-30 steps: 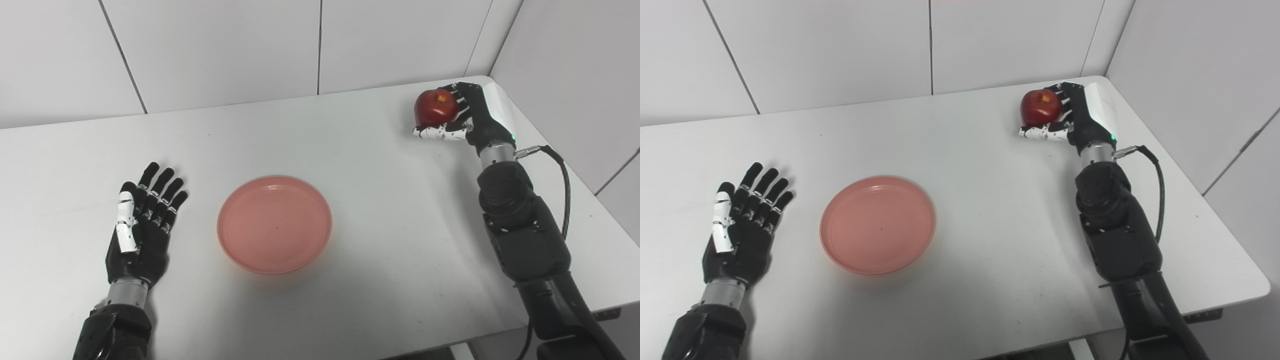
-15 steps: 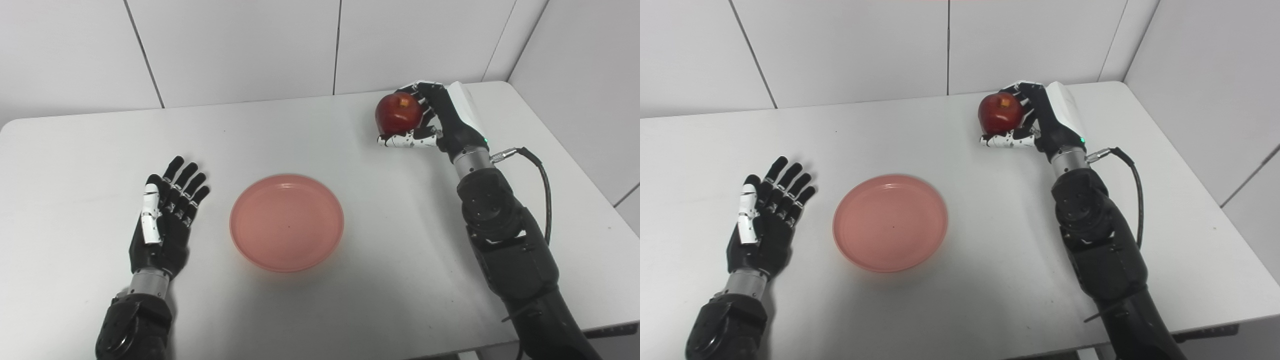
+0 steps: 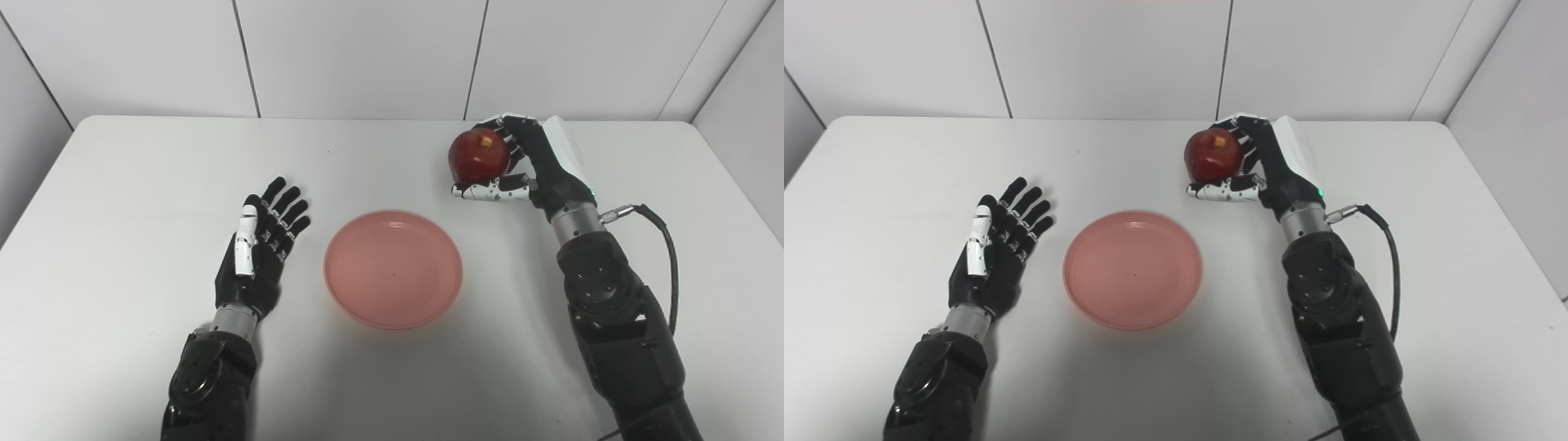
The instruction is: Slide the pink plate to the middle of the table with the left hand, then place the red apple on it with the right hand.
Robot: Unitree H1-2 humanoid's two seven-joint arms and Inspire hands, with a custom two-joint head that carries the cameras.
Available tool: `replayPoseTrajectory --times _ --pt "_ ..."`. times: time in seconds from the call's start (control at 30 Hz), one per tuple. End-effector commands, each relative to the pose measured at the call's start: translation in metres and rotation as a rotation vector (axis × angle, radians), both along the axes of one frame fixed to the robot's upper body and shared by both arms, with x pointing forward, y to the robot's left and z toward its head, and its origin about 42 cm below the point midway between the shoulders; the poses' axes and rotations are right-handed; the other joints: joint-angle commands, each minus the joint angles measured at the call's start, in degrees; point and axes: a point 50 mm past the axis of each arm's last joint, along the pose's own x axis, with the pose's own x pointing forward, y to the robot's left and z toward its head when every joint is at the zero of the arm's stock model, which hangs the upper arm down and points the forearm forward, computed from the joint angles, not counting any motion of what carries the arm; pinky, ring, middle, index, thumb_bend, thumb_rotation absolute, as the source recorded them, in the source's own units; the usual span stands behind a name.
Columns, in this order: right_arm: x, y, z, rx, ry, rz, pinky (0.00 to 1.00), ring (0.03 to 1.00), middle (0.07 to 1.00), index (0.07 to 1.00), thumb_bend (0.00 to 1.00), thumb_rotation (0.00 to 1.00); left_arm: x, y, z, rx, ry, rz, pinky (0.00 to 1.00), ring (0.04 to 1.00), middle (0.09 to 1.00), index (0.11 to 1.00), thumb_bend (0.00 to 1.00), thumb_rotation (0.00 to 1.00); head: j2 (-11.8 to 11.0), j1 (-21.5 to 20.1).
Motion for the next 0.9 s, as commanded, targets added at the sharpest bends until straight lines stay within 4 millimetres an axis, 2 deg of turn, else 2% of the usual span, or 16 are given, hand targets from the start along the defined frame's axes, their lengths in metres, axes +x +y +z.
replayPoseTrajectory --times 0.0,0.17,0.5,0.87 --pt "-0.002 0.014 0.025 0.010 -0.112 0.064 0.40 0.456 0.505 0.487 0.51 0.14 -0.001 -0.009 0.000 -0.007 0.007 0.003 0.89 0.884 0.893 0.876 0.44 1.00 0.2 0.4" --pt "-0.006 0.036 0.023 0.024 -0.097 0.111 0.40 0.462 0.510 0.487 0.51 0.14 0.000 -0.011 0.000 -0.008 0.005 0.011 0.88 0.882 0.894 0.877 0.44 1.00 0.4 1.8" --pt "-0.010 0.064 0.014 0.023 -0.070 0.176 0.39 0.458 0.509 0.486 0.51 0.14 0.001 -0.011 0.001 -0.011 0.007 0.032 0.88 0.881 0.891 0.875 0.43 1.00 0.8 2.4" --pt "-0.007 0.081 -0.008 0.017 -0.041 0.229 0.33 0.417 0.488 0.487 0.51 0.14 0.003 -0.006 0.001 -0.008 0.007 0.047 0.88 0.880 0.889 0.879 0.42 1.00 1.2 3.0"
